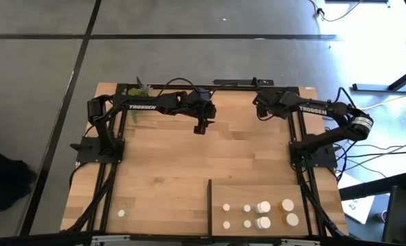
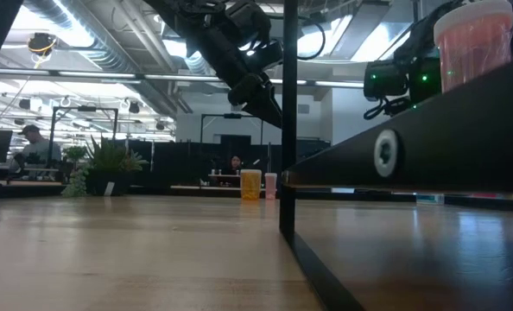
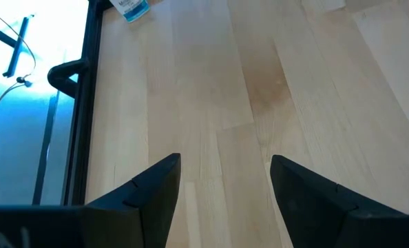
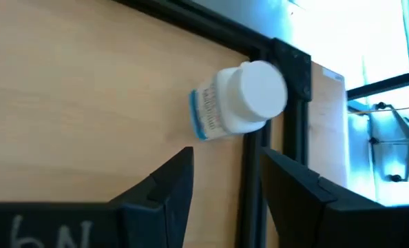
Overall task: Pick and place medicine bottles onto shelf by color
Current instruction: Put the white pill bottle on the shelf aligned with the other white pill bottles
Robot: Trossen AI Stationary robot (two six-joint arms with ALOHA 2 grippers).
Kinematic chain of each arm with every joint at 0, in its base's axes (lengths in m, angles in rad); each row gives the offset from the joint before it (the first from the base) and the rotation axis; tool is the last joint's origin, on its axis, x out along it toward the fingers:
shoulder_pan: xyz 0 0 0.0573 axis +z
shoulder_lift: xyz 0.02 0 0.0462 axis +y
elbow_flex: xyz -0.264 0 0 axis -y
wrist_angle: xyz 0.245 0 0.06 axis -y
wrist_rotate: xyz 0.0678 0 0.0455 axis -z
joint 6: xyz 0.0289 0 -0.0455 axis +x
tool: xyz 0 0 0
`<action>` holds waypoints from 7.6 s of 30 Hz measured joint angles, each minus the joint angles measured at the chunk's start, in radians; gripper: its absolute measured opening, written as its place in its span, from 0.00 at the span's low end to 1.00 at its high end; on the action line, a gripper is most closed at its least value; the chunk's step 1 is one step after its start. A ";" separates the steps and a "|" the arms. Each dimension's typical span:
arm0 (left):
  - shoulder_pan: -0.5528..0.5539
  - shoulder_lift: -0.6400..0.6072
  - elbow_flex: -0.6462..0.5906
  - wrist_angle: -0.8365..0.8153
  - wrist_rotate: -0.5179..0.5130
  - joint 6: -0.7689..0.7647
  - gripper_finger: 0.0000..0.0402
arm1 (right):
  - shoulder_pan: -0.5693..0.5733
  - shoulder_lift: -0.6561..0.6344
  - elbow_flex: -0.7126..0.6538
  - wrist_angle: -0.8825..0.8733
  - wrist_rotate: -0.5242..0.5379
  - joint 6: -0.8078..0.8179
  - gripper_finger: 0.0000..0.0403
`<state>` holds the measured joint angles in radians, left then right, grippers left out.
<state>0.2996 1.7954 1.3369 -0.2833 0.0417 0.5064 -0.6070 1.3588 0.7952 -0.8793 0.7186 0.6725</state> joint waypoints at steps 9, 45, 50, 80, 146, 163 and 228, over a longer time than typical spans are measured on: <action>0.001 0.000 0.000 0.007 0.000 -0.002 0.55 | -0.076 0.000 -0.001 0.013 -0.037 -0.051 0.41; 0.074 0.000 0.000 0.135 0.175 -0.033 0.55 | -0.116 0.002 -0.001 0.048 -0.077 -0.107 0.41; 0.071 0.000 0.000 0.135 0.177 -0.033 0.55 | -0.116 0.002 -0.001 0.048 -0.077 -0.102 0.41; 0.060 0.000 0.000 0.135 0.176 -0.033 0.55 | -0.125 0.002 -0.001 0.048 0.010 -0.124 0.59; 0.052 0.000 0.000 0.137 0.176 -0.032 0.55 | -0.229 0.110 -0.001 0.275 -0.087 -0.132 0.66; 0.052 0.000 0.000 0.137 0.176 -0.033 0.55 | -0.242 0.110 -0.001 0.354 -0.092 -0.280 0.66; 0.052 0.000 0.000 0.137 0.176 -0.032 0.55 | -0.273 0.086 -0.002 0.338 -0.274 -0.392 0.54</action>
<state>0.3516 1.7954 1.3365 -0.1467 0.2180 0.4739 -0.8796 1.4445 0.7937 -0.5411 0.4446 0.2806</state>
